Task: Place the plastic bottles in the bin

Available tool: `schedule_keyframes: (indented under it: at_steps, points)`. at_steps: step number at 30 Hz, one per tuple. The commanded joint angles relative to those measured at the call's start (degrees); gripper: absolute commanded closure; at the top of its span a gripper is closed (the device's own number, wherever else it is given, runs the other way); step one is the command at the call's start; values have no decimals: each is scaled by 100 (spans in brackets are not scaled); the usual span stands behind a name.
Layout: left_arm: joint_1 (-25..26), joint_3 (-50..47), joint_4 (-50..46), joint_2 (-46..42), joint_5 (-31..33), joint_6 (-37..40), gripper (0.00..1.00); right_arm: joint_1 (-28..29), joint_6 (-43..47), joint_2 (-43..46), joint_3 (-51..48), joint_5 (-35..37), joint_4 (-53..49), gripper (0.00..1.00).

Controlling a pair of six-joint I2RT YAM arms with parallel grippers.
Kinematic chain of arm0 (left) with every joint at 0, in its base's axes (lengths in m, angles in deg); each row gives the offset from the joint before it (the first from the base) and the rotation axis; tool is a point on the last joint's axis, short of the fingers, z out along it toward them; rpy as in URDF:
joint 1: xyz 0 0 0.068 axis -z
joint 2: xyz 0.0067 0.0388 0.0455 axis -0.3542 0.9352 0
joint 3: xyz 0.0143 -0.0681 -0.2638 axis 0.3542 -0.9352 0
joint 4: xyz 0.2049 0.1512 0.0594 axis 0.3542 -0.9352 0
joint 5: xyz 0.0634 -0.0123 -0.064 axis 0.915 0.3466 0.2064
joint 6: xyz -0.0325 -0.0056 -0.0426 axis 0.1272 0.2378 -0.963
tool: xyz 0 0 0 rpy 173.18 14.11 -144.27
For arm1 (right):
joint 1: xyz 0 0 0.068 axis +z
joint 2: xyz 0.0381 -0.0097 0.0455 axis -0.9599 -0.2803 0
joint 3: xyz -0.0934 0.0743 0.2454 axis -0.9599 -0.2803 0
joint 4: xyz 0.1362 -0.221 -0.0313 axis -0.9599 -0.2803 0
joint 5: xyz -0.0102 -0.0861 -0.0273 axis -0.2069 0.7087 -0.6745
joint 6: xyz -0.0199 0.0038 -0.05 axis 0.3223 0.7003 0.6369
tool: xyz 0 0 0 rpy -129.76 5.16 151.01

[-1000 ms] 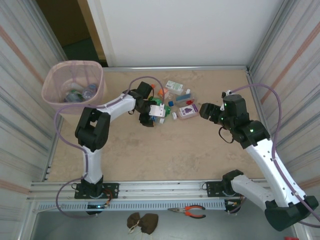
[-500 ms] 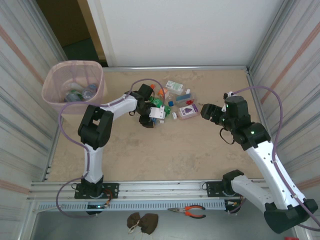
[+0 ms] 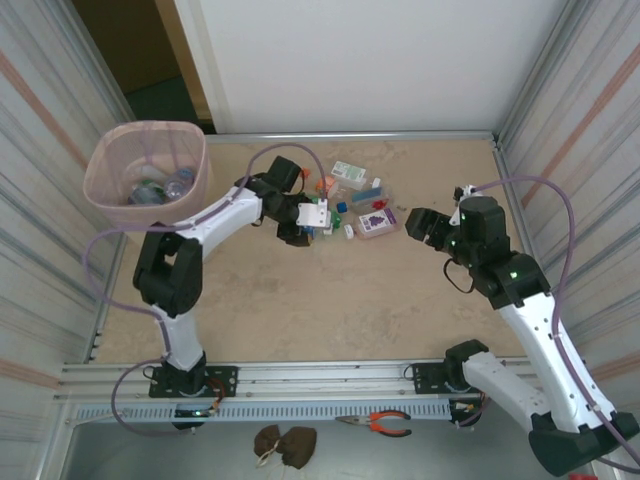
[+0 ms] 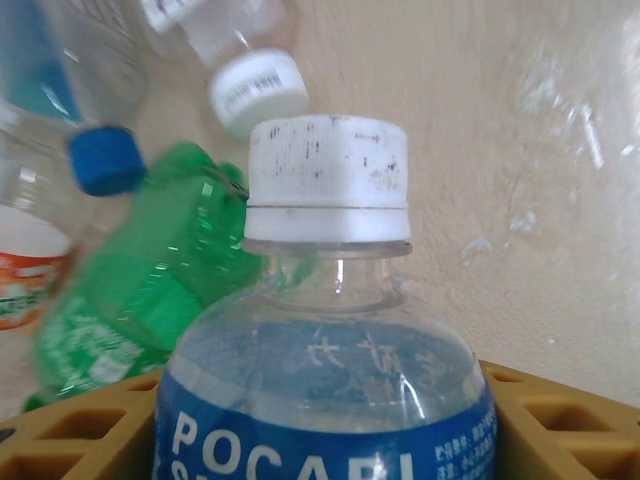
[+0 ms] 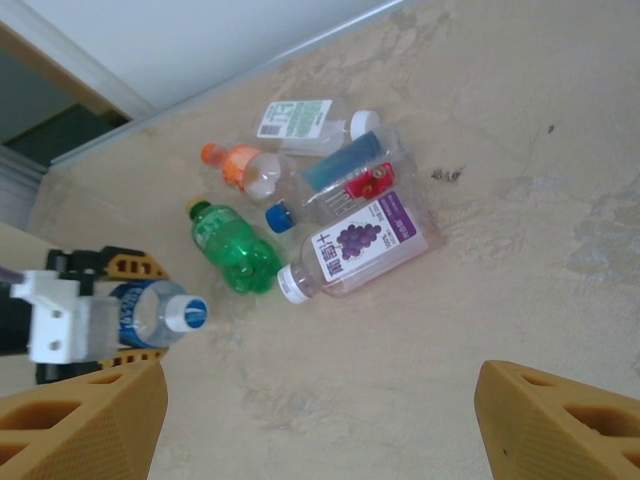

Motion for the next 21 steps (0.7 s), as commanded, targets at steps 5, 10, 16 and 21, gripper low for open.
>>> schedule_keyframes:
  at_steps: [5,10,16,21]
  points:
    - [28,-160,-90,-1104,-670,-817,39,-24,-186,308,67,-92,-239,21]
    - [-7,-96,-51,-1644,-781,-1467,39,-19,-160,385,197,-91,-379,21]
    - [-219,160,-119,-2185,-817,-2204,40,-20,-124,389,328,-101,-447,21]
    - [-623,617,-267,-2505,-803,-3048,41,-24,-116,311,451,-117,-450,21]
